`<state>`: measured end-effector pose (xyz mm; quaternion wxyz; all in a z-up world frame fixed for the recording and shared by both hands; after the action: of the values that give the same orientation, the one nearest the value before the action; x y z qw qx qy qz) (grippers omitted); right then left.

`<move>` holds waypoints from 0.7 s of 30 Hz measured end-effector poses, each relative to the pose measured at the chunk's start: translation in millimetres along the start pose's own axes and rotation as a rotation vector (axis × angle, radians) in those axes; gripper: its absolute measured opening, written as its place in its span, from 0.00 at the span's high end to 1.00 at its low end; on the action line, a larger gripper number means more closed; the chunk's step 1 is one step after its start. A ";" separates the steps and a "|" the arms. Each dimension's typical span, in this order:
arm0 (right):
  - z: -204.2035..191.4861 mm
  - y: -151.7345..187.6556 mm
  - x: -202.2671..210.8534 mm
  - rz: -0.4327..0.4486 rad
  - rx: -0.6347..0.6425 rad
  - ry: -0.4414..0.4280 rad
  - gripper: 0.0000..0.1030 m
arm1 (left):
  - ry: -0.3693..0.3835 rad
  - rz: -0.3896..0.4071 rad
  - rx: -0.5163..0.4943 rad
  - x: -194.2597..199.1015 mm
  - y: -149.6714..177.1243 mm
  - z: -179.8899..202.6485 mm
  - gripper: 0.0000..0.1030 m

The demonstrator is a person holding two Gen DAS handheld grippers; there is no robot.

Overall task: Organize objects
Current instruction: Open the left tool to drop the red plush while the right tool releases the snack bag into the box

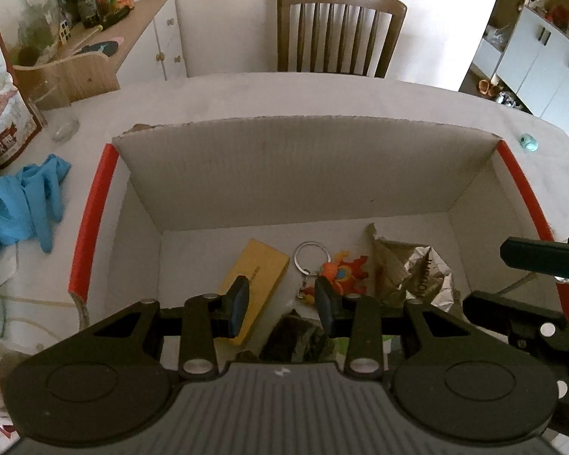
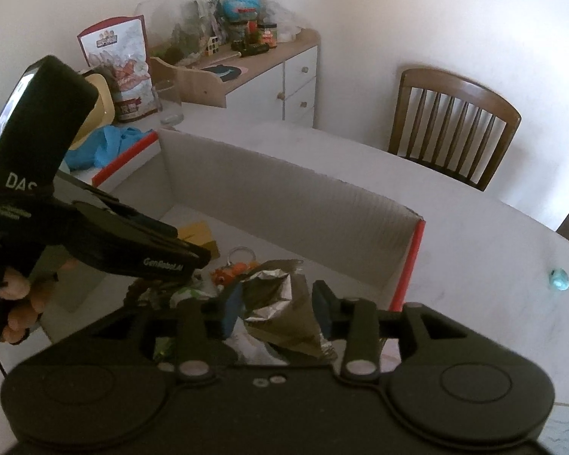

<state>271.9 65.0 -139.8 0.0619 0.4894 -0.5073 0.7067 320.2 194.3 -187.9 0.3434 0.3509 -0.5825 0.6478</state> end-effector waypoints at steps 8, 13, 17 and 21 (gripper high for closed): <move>2.7 0.4 15.6 0.020 -0.027 -0.015 0.56 | 0.007 0.036 -0.012 20.6 -2.3 7.3 0.64; 5.1 2.3 29.2 0.039 -0.036 -0.019 0.54 | 0.017 0.066 -0.009 39.7 -1.7 15.8 0.64; 8.2 3.6 41.6 0.060 -0.047 -0.023 0.51 | 0.025 0.086 -0.011 54.8 -0.7 21.9 0.61; 11.5 4.1 55.4 0.081 -0.067 -0.029 0.48 | 0.038 0.113 -0.014 70.6 0.4 29.1 0.58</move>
<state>248.3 31.4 -100.6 0.0422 0.4762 -0.5510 0.6840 284.9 167.8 -125.6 0.3198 0.3024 -0.5994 0.6686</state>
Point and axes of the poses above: each gripper's, at about its wrist camera, not at the fingertips, and x roughly against the way its jaws point, z to its right, y to its underside, the point moved 8 cm from there along -x, roughly the way its jaws point, and after that the axes turned 3 degrees about y, right-handed, at the moved point
